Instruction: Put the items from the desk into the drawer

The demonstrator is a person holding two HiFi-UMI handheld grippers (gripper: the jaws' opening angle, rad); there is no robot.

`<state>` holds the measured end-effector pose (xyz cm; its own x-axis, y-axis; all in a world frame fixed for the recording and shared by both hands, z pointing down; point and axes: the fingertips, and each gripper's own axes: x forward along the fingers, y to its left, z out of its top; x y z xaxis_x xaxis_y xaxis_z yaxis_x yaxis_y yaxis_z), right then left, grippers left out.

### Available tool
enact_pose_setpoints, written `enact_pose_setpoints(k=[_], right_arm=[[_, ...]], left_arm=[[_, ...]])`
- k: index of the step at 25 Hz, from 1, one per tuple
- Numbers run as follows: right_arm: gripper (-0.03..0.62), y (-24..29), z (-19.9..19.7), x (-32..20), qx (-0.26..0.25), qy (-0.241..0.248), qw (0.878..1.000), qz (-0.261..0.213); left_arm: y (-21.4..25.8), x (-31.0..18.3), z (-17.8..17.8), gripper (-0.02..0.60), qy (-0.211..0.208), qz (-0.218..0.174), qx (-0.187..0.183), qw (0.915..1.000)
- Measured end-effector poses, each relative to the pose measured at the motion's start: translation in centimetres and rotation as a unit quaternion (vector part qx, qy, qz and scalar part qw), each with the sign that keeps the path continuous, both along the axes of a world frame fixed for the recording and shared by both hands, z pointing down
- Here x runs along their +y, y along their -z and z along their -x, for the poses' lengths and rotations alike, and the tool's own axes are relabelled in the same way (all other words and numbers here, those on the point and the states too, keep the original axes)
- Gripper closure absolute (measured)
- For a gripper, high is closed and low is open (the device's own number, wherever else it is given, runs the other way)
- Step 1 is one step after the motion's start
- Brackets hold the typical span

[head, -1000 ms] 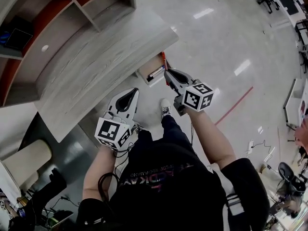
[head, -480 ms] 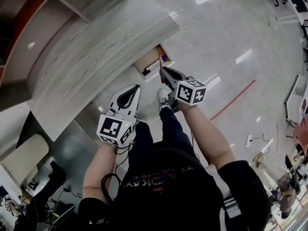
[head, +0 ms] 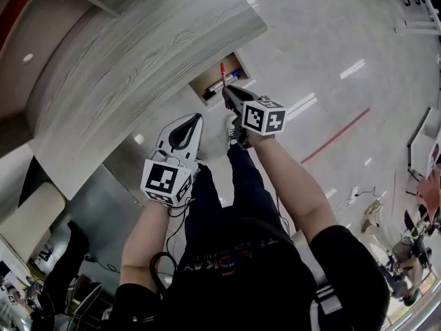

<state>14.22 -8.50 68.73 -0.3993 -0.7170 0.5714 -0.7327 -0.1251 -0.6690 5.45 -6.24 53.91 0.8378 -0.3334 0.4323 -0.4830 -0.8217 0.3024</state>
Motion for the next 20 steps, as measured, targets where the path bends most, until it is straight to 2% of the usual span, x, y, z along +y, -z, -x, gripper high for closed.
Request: enact_pose_setpoints(k=[9, 15, 20], right_arm=[[0.54, -3.8, 1.1, -2.0, 0.017, 0.023, 0.998, 0.06], [0.54, -4.8, 1.5, -2.9, -0.016, 0.006, 0.995, 0.1], [0.54, -5.7, 1.7, -3.4, -0.019, 0.008, 0.992, 0.121]], left_arm=[[-2.9, -1.3, 0.6, 0.572, 0.026, 0.026, -0.013, 0.9992], [-3.6, -1.0, 0.3, 0.572, 0.036, 0.04, -0.012, 0.9985], [-3.9, -0.7, 0.6, 0.572, 0.041, 0.049, -0.015, 0.9978]])
